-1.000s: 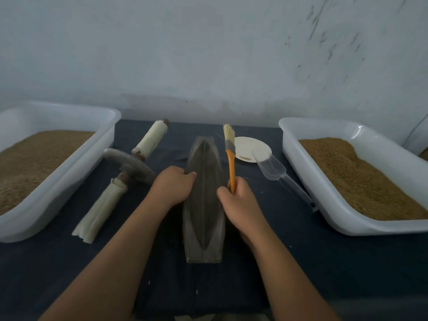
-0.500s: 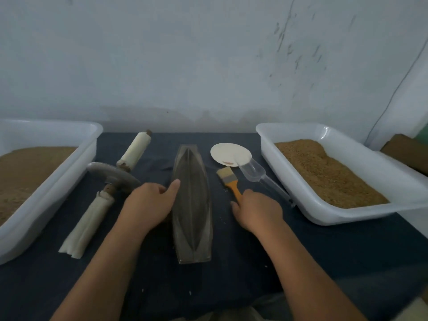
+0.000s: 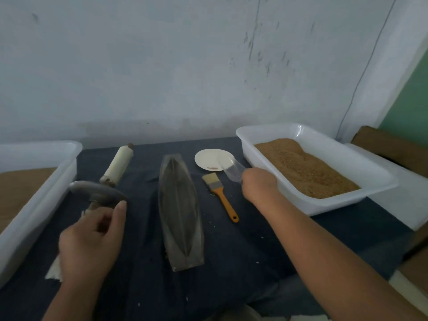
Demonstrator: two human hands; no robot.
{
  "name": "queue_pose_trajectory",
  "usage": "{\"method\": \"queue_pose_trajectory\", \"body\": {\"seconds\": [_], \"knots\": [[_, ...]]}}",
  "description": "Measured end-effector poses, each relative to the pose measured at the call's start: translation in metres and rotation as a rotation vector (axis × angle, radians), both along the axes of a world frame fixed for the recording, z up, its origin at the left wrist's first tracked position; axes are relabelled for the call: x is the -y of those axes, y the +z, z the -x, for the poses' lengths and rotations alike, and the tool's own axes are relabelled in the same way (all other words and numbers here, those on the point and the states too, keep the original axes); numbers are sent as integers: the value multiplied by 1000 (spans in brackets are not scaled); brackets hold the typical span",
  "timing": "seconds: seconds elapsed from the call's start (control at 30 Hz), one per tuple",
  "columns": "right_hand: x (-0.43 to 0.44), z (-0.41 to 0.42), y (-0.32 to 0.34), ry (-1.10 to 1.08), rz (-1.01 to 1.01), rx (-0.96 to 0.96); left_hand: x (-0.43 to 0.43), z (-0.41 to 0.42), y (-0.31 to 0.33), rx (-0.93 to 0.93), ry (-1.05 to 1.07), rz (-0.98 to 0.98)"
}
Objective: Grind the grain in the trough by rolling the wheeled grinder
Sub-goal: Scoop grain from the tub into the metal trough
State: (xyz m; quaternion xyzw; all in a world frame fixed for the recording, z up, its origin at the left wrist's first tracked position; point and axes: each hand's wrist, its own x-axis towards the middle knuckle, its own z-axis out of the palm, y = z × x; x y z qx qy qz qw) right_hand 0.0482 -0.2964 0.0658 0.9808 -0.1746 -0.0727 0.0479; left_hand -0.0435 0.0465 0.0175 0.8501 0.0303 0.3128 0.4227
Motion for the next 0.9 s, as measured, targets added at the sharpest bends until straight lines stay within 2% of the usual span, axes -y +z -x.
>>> {"method": "queue_pose_trajectory", "body": {"seconds": [0.07, 0.17, 0.23, 0.3, 0.37, 0.47, 0.57, 0.63, 0.73, 0.9], "knots": [[-8, 15, 11, 61, -40, 117, -1, 1, -2, 11, -2, 44], [1, 47, 47, 218, -147, 438, -1, 2, -3, 63, -11, 90], [29, 64, 79, 196, -276, 547, -2, 3, -1, 101, -7, 113], [71, 72, 108, 105, -346, 497, -2, 4, 0, 120, -1, 133], [114, 73, 128, -11, -290, 341, -3, 5, 0, 109, 9, 159], [159, 68, 133, -99, -29, -56, -7, 2, -2, 82, 33, 185], [173, 55, 116, -110, -21, -394, -7, 1, -1, 61, 32, 209], [175, 42, 102, -94, -94, -438, -4, 0, -4, 47, 32, 264], [168, 18, 82, -19, -161, -385, -4, -8, -11, -24, 33, 310], [150, -17, 47, 80, -69, -235, -9, -15, -9, -95, 54, 333]]}}
